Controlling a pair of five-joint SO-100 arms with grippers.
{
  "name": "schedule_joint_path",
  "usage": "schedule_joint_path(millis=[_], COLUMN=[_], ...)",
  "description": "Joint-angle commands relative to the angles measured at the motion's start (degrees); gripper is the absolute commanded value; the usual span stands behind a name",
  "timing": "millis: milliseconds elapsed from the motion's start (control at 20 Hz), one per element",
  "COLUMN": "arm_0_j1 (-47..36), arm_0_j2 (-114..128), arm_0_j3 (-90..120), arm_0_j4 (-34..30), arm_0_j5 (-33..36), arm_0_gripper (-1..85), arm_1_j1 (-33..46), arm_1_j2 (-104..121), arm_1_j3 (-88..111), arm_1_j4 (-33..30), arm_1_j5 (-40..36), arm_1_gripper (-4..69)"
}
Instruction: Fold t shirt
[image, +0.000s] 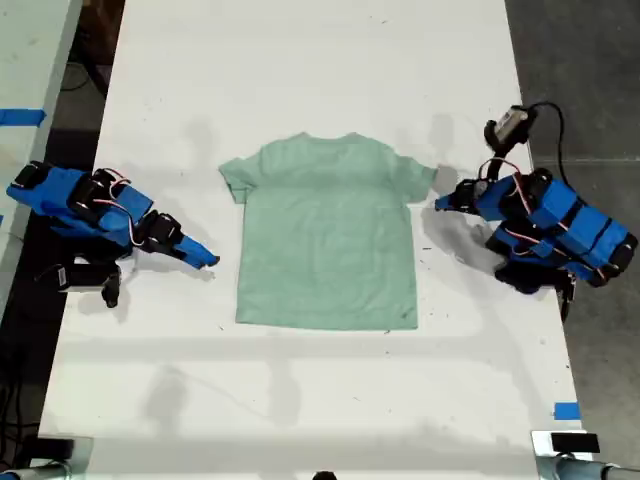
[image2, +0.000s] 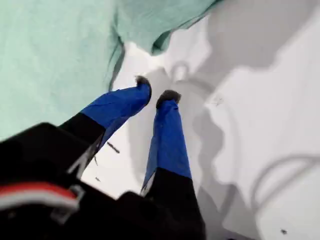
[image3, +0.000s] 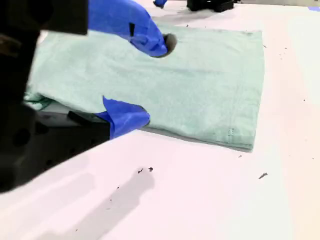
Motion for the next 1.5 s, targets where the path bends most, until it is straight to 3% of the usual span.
schedule_joint_path(millis=[0, 100, 250, 500, 650, 750, 850, 950, 1100, 1250, 1300, 1450], arm_0_j1=[0.62, 0.62, 0.62, 0.62, 0.62, 0.62, 0.62, 0.62, 0.53, 0.53, 0.53, 0.44], arm_0_j2=[0.35, 0.35, 0.35, 0.35, 0.35, 0.35, 0.35, 0.35, 0.35, 0.35, 0.35, 0.35], arm_0_j3=[0.26, 0.26, 0.26, 0.26, 0.26, 0.26, 0.26, 0.26, 0.26, 0.26, 0.26, 0.26], arm_0_j4=[0.00, 0.00, 0.00, 0.00, 0.00, 0.00, 0.00, 0.00, 0.00, 0.00, 0.00, 0.00], arm_0_j5=[0.35, 0.35, 0.35, 0.35, 0.35, 0.35, 0.35, 0.35, 0.35, 0.35, 0.35, 0.35], arm_0_gripper=[18.8, 18.8, 18.8, 18.8, 18.8, 18.8, 18.8, 18.8, 18.8, 18.8, 18.8, 18.8], arm_1_j1=[5.54, 5.54, 7.29, 15.56, 16.79, 16.96, 16.87, 15.73, 14.77, 0.18, -6.68, -20.48], arm_1_j2=[-16.96, -38.06, -57.22, -63.90, -66.27, -67.76, -69.52, -73.13, -68.12, -62.84, -62.93, -66.18], arm_1_j3=[-11.51, -22.59, -35.42, -33.49, -28.65, -29.00, -29.53, -31.82, -31.03, -40.61, -43.24, -42.89], arm_1_j4=[-9.84, -16.52, -18.11, -23.64, -30.67, -31.55, -31.82, -30.85, -29.27, -23.12, -24.08, -35.33], arm_1_j5=[-4.39, -6.68, -8.09, -11.87, -13.10, -14.41, -15.12, -16.00, -13.80, -11.43, -9.67, -4.31], arm_1_gripper=[9.8, 14.5, 17.4, 18.7, 19.7, 20.3, 17.4, -0.5, -0.3, -0.2, -0.2, -0.2])
